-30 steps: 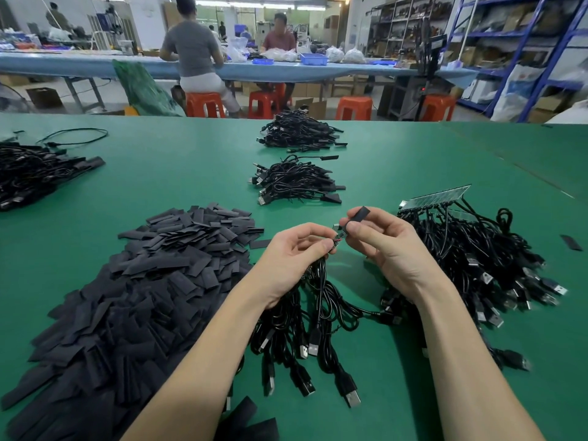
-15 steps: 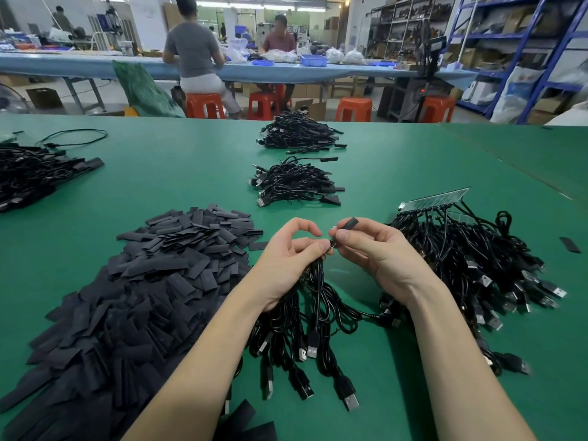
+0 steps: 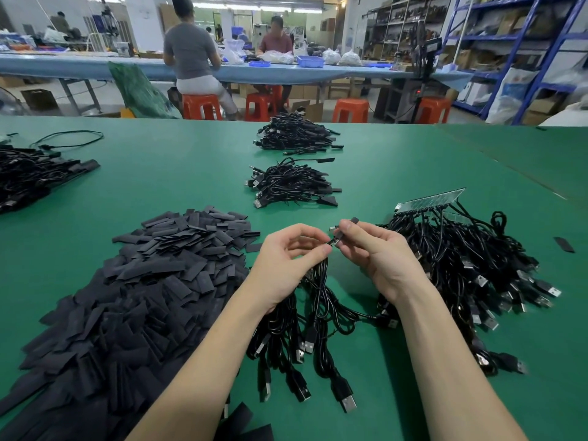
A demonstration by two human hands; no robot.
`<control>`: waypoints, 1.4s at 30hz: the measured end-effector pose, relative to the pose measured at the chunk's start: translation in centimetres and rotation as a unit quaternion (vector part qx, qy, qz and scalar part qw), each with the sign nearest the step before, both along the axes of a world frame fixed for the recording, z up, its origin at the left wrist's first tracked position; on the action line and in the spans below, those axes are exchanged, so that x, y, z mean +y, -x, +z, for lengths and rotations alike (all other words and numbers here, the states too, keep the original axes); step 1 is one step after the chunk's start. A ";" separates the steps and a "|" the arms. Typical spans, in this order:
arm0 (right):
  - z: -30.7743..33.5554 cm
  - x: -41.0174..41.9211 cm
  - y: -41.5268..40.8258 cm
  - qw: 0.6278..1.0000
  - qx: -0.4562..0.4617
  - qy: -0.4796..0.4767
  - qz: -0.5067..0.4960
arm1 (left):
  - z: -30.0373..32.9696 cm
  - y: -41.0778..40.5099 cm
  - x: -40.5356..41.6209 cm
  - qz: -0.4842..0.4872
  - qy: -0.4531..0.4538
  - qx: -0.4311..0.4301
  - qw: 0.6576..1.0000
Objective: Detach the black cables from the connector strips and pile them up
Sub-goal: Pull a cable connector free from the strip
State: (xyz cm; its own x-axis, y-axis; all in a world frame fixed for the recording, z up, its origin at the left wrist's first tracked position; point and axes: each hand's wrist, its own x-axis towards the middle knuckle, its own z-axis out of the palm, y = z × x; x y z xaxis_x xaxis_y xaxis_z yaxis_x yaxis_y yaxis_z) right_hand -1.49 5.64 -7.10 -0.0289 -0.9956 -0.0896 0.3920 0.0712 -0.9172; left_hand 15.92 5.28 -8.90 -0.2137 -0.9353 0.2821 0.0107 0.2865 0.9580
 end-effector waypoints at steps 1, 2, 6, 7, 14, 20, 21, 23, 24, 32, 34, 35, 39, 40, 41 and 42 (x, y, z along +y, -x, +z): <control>-0.1 -0.1 -0.1 1.000 0.001 -0.001 -0.004 | 0.0 0.0 0.0 0.004 0.000 0.001 1.000; -0.1 -0.1 -0.2 1.000 0.002 -0.001 -0.007 | 0.0 0.0 0.0 0.007 0.001 0.001 1.000; -0.1 0.0 -0.2 1.000 0.014 0.008 0.000 | -0.1 0.1 0.0 0.016 0.006 -0.001 1.000; -0.1 0.0 -0.2 1.000 0.016 0.012 0.002 | -0.1 0.1 0.0 0.016 0.007 0.000 1.000; -0.2 0.3 -0.7 0.999 0.032 0.027 0.028 | -0.2 -0.2 0.0 0.016 0.004 0.017 1.000; -0.2 0.4 -1.0 0.998 0.024 0.034 0.045 | -0.1 -0.3 0.0 0.019 0.013 0.029 0.999; -0.2 0.4 -1.1 0.998 0.027 0.035 0.048 | -0.1 -0.3 -0.1 0.019 0.014 0.031 0.999; -0.2 0.5 -1.2 0.997 0.034 0.037 0.052 | -0.1 -0.2 -0.1 0.019 0.012 0.034 0.999; -0.2 0.5 -1.2 0.997 0.040 0.039 0.051 | -0.1 -0.2 -0.1 0.019 0.010 0.036 0.999; 0.0 0.4 -1.3 0.994 0.027 0.104 -0.009 | -0.1 -0.2 -0.3 0.031 -0.007 0.063 0.998; 0.0 0.4 -1.5 0.994 0.023 0.103 -0.015 | -0.2 -0.2 -0.3 0.032 -0.007 0.062 0.998; 0.1 0.4 -1.6 0.995 0.020 0.101 -0.016 | -0.2 -0.2 -0.3 0.033 -0.006 0.061 0.998; 0.1 0.3 -2.0 0.994 0.016 0.099 -0.032 | -0.2 -0.3 -0.3 0.043 -0.006 0.069 0.997; 0.0 0.3 -2.1 0.994 0.016 0.100 -0.037 | -0.2 -0.3 -0.3 0.050 -0.007 0.074 0.996; -0.1 0.3 -2.2 0.994 0.018 0.102 -0.043 | -0.2 -0.3 -0.3 0.056 -0.009 0.078 0.995; -0.3 0.3 -2.4 0.993 0.018 0.103 -0.047 | -0.2 -0.3 -0.3 0.060 -0.009 0.079 0.995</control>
State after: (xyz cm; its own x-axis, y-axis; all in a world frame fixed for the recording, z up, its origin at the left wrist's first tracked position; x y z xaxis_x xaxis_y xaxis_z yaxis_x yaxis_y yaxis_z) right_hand 0.90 5.97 -7.36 -0.1220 -0.9855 0.1184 0.3555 -0.1547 -0.9218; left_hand 16.22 4.93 -9.14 -0.0552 -0.9567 0.2859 0.1289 0.2771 0.9521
